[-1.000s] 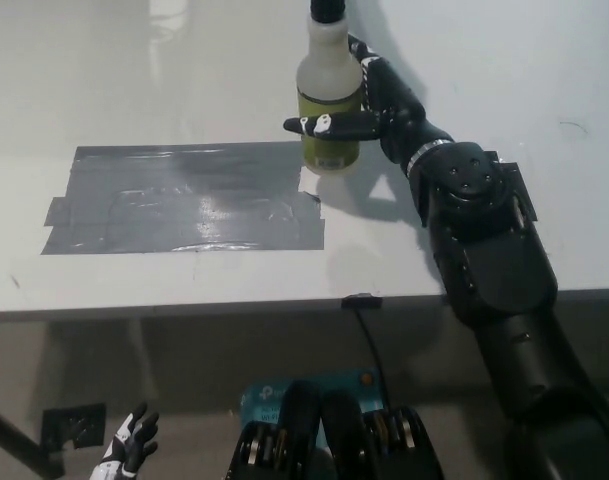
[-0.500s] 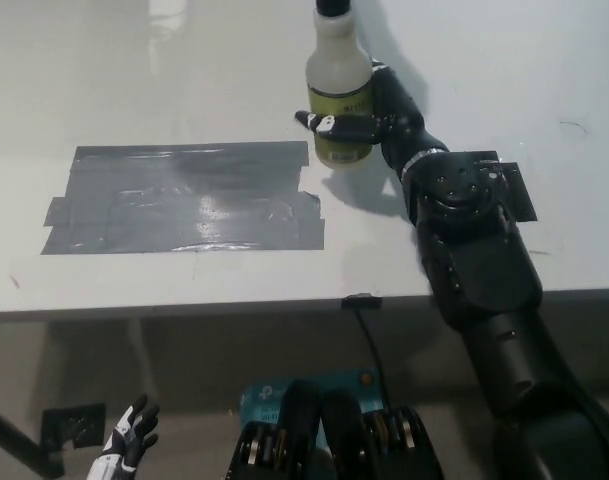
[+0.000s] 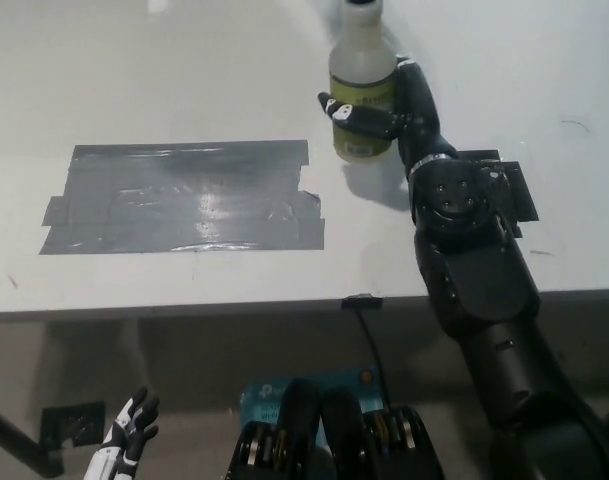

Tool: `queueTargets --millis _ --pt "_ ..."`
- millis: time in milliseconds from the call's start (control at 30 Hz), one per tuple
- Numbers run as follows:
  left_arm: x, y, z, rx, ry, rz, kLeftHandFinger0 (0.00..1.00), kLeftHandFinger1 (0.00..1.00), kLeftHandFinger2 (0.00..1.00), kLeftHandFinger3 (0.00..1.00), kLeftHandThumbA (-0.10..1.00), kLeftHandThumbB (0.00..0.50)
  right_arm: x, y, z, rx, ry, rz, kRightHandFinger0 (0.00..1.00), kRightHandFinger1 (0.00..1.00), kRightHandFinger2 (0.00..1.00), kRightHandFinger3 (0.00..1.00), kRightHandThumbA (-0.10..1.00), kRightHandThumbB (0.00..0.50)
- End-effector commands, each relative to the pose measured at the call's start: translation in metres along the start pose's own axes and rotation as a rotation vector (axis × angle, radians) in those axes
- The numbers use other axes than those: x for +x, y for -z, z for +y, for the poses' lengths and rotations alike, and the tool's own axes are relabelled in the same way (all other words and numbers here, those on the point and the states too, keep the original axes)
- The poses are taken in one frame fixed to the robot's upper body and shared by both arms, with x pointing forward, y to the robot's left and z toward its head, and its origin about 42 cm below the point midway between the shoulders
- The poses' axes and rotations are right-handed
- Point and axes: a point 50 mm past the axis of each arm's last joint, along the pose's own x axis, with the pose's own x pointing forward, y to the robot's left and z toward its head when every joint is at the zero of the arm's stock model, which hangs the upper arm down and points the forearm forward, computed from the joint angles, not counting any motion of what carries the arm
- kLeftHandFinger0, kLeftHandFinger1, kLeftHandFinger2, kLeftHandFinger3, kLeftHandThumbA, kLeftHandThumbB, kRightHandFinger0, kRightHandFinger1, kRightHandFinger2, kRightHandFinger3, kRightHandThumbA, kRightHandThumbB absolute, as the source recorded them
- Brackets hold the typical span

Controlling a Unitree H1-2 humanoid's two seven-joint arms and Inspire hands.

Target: A person hands a spray bottle to the robot which it grabs with its right hand and places on the black spot infront of it on the table

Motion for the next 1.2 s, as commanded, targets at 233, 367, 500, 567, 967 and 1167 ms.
queueTargets --millis 233,367,500,567,967,1167 --pt "0.002 -0.009 0.005 0.001 -0.002 -0.054 1.00 1.00 1.00 1.00 0.93 0.197 0.005 -0.039 -0.059 -0.040 0.232 -0.228 0.14 0.52 0.80 0.63 -0.08 0.202" --pt "0.002 -0.009 0.004 0.005 -0.002 -0.057 1.00 1.00 1.00 1.00 0.94 0.196 0.007 -0.025 -0.079 -0.035 0.268 -0.212 0.11 0.43 0.68 0.61 -0.06 0.202" --pt "0.001 -0.007 0.003 0.001 -0.002 -0.053 1.00 1.00 1.00 1.00 0.94 0.195 0.009 -0.003 -0.106 -0.071 0.336 -0.166 0.04 0.27 0.51 0.51 0.03 0.233" --pt "0.000 -0.007 0.003 -0.001 -0.002 -0.049 1.00 1.00 1.00 1.00 0.94 0.192 0.009 0.004 -0.114 -0.069 0.351 -0.169 0.01 0.29 0.58 0.55 0.02 0.227" --pt "0.000 -0.006 0.001 -0.012 -0.008 -0.045 1.00 1.00 1.00 1.00 0.93 0.202 0.010 0.035 -0.119 -0.021 0.414 -0.118 0.00 0.00 0.27 0.29 0.05 0.240" --pt "0.002 -0.008 0.001 -0.011 -0.004 -0.056 1.00 1.00 1.00 1.00 0.94 0.209 0.009 0.039 -0.101 0.007 0.389 -0.129 0.00 0.00 0.32 0.31 0.10 0.229"
